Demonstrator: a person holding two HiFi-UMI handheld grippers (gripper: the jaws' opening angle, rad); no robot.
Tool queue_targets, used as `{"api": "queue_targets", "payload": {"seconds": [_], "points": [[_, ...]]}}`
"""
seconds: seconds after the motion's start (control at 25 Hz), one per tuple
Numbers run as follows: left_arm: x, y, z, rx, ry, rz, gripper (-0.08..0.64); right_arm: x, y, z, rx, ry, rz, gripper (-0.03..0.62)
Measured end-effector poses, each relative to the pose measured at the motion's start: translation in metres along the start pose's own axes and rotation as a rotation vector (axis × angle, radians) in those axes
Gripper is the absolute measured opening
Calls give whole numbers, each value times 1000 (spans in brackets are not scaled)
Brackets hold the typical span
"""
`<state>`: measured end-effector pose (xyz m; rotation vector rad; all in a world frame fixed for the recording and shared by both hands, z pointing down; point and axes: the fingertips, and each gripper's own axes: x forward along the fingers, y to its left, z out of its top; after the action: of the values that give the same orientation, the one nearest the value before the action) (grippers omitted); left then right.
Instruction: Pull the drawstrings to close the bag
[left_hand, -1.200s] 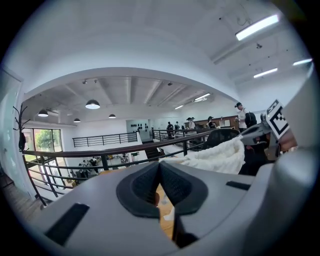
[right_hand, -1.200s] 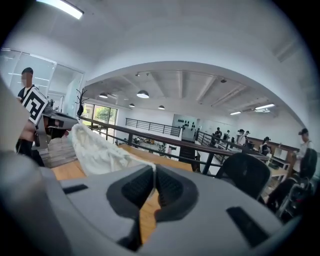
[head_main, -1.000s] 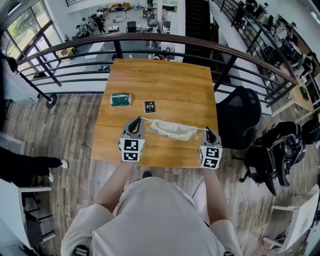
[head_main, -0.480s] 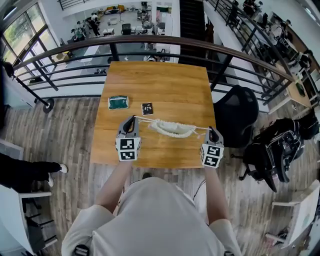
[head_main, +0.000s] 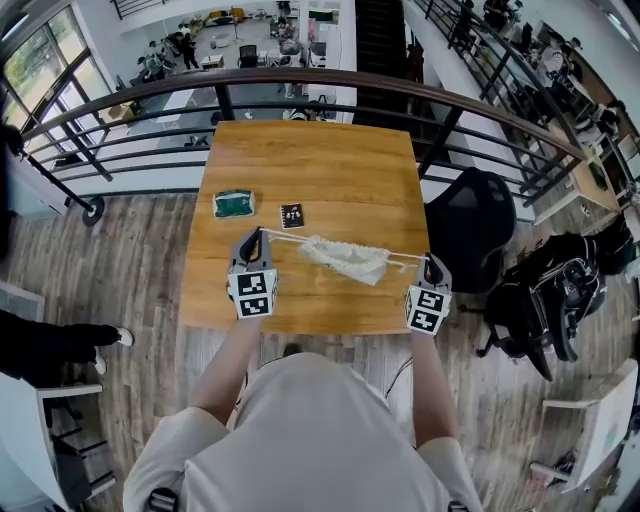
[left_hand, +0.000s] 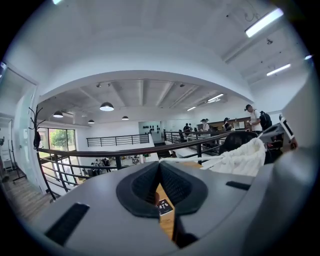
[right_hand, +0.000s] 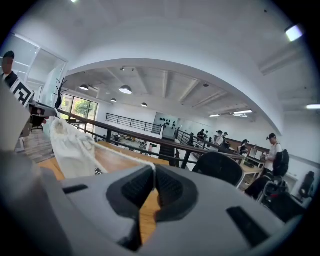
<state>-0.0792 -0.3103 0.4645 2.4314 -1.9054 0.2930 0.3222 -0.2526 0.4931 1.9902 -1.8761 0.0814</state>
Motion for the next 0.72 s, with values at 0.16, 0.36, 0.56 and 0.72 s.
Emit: {"api": "queue_targets", "payload": {"seconds": [0.16,0.36,0.56,0.72], "points": [[0,7,1,1,-1,19,-6,0,-11,-4,27,4,-32,3],[0,11,5,-3,-6,25,-6,0,-21,-4,37,9,-52,3],[0,12,6,-20,-5,25,-6,2,-30,-9,53,5,-58,3],[-3,14,2,-31,0,27,-6,-1,-35,-12,63,-1,-63,3]]}}
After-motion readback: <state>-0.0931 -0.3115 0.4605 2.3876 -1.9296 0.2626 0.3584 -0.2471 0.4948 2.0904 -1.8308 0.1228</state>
